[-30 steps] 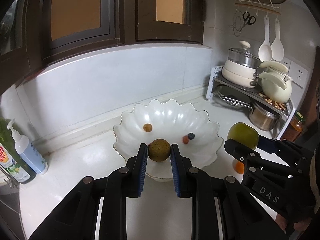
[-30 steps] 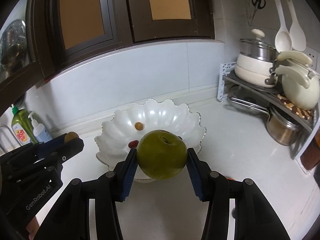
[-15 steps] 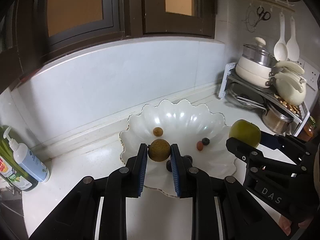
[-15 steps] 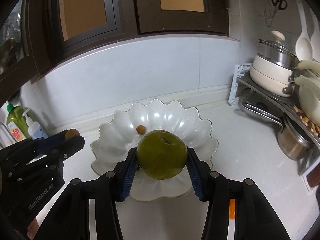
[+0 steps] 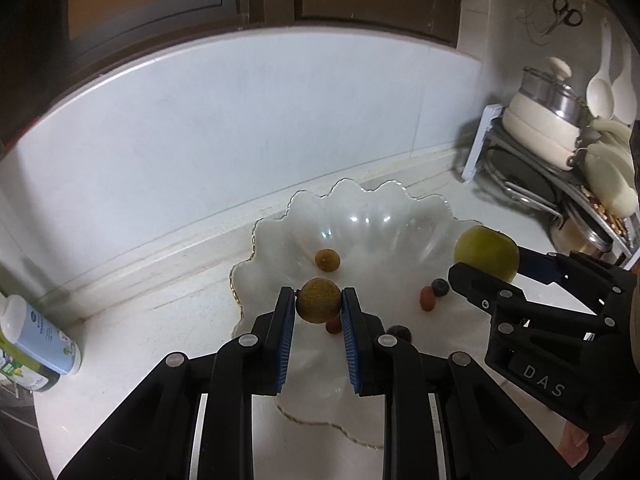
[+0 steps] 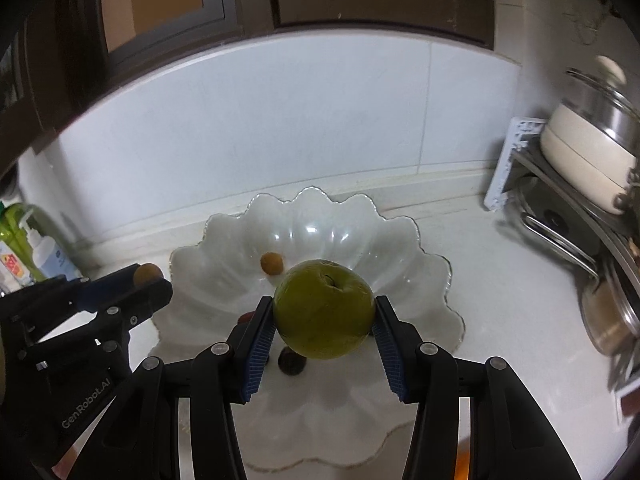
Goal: Organize fruits
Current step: 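Carry the small yellow fruit and green apple in both grippers over the white bowl, then open both grippers to drop the two fruits into the bowl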
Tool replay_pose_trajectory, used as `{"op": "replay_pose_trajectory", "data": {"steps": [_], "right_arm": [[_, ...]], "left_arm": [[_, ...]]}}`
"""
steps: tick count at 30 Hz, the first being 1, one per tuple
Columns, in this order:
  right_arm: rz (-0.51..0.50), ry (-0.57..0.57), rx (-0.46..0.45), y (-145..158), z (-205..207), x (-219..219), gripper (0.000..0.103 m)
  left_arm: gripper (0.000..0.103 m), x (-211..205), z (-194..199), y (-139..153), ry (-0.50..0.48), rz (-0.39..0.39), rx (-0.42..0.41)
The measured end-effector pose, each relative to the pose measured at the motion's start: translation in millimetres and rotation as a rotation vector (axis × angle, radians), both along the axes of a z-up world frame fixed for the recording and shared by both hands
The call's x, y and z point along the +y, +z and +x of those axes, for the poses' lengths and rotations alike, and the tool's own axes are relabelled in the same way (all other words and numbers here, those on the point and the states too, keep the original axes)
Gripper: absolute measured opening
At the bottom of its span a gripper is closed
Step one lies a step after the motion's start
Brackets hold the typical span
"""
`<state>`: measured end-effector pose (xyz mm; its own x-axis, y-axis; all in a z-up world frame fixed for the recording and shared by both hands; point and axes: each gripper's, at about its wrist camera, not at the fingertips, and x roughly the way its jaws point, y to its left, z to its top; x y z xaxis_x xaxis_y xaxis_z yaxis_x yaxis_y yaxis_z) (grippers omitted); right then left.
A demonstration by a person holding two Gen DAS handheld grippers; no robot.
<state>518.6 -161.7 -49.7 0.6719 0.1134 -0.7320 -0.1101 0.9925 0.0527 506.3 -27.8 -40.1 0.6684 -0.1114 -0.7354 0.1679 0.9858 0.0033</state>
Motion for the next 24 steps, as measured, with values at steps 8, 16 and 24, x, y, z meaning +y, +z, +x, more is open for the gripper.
{"op": "replay_pose_trajectory", "data": {"steps": [8, 16, 24], "right_arm": [[-0.023, 0.022, 0.073, -24, 31, 0, 0.050], [-0.027, 0.036, 0.120, -43, 51, -1, 0.050], [-0.007, 0.037, 0.184, -58, 64, -3, 0.050]], "left_arm": [[0.024, 1, 29, -23, 0.016, 0.005, 0.079], [0.024, 1, 52, -43, 0.024, -0.004, 0.160], [0.024, -4, 62, -53, 0.032, 0.019, 0.179]]}}
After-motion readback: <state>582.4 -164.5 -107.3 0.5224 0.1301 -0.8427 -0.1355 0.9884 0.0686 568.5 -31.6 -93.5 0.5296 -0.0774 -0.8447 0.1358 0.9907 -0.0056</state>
